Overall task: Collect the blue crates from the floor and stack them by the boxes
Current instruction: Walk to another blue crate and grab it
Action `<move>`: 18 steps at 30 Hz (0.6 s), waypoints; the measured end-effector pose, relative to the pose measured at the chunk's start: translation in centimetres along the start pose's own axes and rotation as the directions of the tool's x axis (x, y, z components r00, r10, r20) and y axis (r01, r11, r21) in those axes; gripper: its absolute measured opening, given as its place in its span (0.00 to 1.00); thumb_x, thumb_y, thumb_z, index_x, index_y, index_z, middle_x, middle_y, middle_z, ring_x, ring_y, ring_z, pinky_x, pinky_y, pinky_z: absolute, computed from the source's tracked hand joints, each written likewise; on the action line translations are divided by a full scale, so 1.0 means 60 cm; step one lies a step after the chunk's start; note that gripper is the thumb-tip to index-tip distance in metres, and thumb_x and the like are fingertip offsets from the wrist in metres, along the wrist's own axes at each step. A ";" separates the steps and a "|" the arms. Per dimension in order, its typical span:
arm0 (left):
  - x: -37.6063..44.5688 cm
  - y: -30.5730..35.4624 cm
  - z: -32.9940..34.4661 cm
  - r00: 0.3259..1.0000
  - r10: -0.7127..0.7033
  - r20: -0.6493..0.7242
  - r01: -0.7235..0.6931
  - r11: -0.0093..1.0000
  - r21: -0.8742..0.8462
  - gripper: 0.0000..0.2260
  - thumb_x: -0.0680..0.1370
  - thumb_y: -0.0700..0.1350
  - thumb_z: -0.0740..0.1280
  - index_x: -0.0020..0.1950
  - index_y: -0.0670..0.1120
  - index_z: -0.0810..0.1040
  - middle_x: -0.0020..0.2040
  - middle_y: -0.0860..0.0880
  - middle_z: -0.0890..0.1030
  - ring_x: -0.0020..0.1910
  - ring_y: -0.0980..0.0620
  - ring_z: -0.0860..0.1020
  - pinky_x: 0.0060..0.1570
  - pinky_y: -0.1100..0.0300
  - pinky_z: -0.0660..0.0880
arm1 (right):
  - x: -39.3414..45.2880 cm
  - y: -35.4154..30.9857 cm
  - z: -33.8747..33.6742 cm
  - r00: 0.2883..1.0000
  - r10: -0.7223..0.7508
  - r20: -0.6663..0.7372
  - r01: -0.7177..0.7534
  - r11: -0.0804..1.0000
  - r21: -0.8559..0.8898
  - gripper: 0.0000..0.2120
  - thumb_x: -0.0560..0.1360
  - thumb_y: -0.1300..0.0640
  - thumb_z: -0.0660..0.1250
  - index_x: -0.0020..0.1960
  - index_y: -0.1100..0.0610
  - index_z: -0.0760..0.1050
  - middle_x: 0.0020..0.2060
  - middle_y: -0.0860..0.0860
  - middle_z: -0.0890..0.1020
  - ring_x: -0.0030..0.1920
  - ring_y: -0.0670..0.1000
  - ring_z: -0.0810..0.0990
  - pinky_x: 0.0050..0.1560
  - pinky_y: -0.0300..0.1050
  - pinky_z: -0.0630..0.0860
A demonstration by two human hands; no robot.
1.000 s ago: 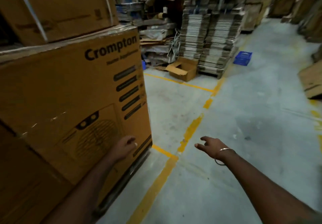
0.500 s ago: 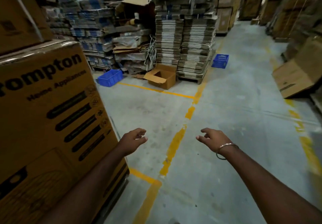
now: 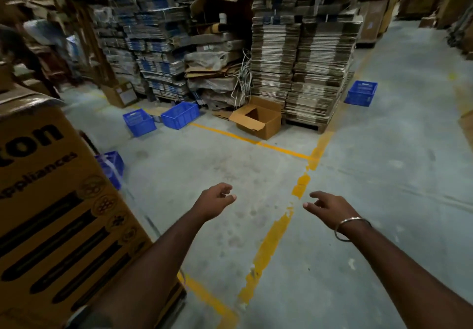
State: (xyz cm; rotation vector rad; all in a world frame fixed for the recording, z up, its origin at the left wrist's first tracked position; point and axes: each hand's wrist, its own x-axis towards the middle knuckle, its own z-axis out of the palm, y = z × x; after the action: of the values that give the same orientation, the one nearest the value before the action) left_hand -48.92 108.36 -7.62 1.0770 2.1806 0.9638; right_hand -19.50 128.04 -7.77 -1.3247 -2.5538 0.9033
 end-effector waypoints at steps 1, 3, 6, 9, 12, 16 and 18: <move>0.029 0.005 0.011 1.000 -0.013 -0.010 0.013 1.000 -0.003 0.18 0.78 0.50 0.72 0.67 0.47 0.79 0.62 0.48 0.82 0.59 0.52 0.80 0.60 0.57 0.76 | 0.035 0.010 -0.004 1.000 -0.014 0.014 0.014 1.000 0.003 0.28 0.72 0.34 0.65 0.66 0.48 0.74 0.52 0.50 0.84 0.55 0.52 0.80 0.57 0.49 0.75; 0.090 0.013 0.034 0.999 -0.037 -0.039 0.037 0.999 -0.007 0.18 0.78 0.50 0.72 0.67 0.47 0.79 0.63 0.48 0.82 0.60 0.51 0.80 0.61 0.56 0.76 | 0.109 0.028 -0.010 0.998 -0.055 0.043 0.054 0.998 0.010 0.28 0.71 0.35 0.66 0.66 0.47 0.74 0.52 0.50 0.84 0.56 0.52 0.80 0.57 0.50 0.75; 0.173 0.030 0.064 0.988 -0.091 -0.123 0.087 0.995 -0.042 0.18 0.78 0.50 0.71 0.67 0.47 0.79 0.63 0.48 0.82 0.60 0.51 0.80 0.63 0.53 0.76 | 0.219 0.053 -0.025 0.988 -0.122 0.090 0.119 0.992 0.040 0.26 0.72 0.39 0.68 0.66 0.48 0.74 0.53 0.52 0.84 0.56 0.52 0.81 0.57 0.48 0.75; 0.232 0.052 0.077 0.969 -0.136 -0.208 0.122 0.989 -0.080 0.17 0.78 0.50 0.71 0.67 0.48 0.80 0.61 0.50 0.83 0.58 0.52 0.81 0.62 0.56 0.76 | 0.324 0.058 -0.046 0.972 -0.164 0.171 0.166 0.986 -0.001 0.26 0.72 0.40 0.69 0.67 0.49 0.73 0.52 0.52 0.84 0.56 0.51 0.81 0.55 0.46 0.74; 0.285 0.047 0.066 0.950 -0.190 -0.249 0.168 0.980 -0.108 0.17 0.78 0.50 0.71 0.66 0.49 0.80 0.60 0.51 0.83 0.57 0.54 0.81 0.62 0.56 0.77 | 0.421 0.038 -0.061 0.952 -0.214 0.220 0.220 0.975 -0.006 0.25 0.72 0.42 0.69 0.67 0.50 0.74 0.51 0.51 0.84 0.55 0.51 0.81 0.56 0.46 0.75; 0.350 0.005 0.041 0.912 -0.294 -0.287 0.258 0.953 -0.157 0.16 0.77 0.50 0.72 0.64 0.49 0.81 0.60 0.49 0.83 0.57 0.53 0.82 0.60 0.55 0.78 | 0.535 -0.012 -0.059 0.926 -0.269 0.265 0.266 0.963 0.049 0.23 0.72 0.45 0.70 0.66 0.49 0.74 0.52 0.51 0.84 0.55 0.50 0.81 0.57 0.46 0.75; 0.380 -0.018 0.031 0.889 -0.344 -0.302 0.302 0.936 -0.178 0.16 0.77 0.50 0.72 0.64 0.48 0.81 0.61 0.48 0.83 0.57 0.52 0.82 0.59 0.56 0.77 | 0.593 -0.037 -0.043 0.910 -0.293 0.295 0.284 0.956 0.072 0.23 0.73 0.47 0.70 0.66 0.50 0.74 0.52 0.52 0.84 0.55 0.50 0.81 0.57 0.45 0.75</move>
State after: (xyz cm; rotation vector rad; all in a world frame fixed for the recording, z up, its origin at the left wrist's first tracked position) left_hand -60.61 127.36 -12.68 0.4902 2.4229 1.1696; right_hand -41.72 155.94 -9.97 -0.8164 -2.8468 1.1485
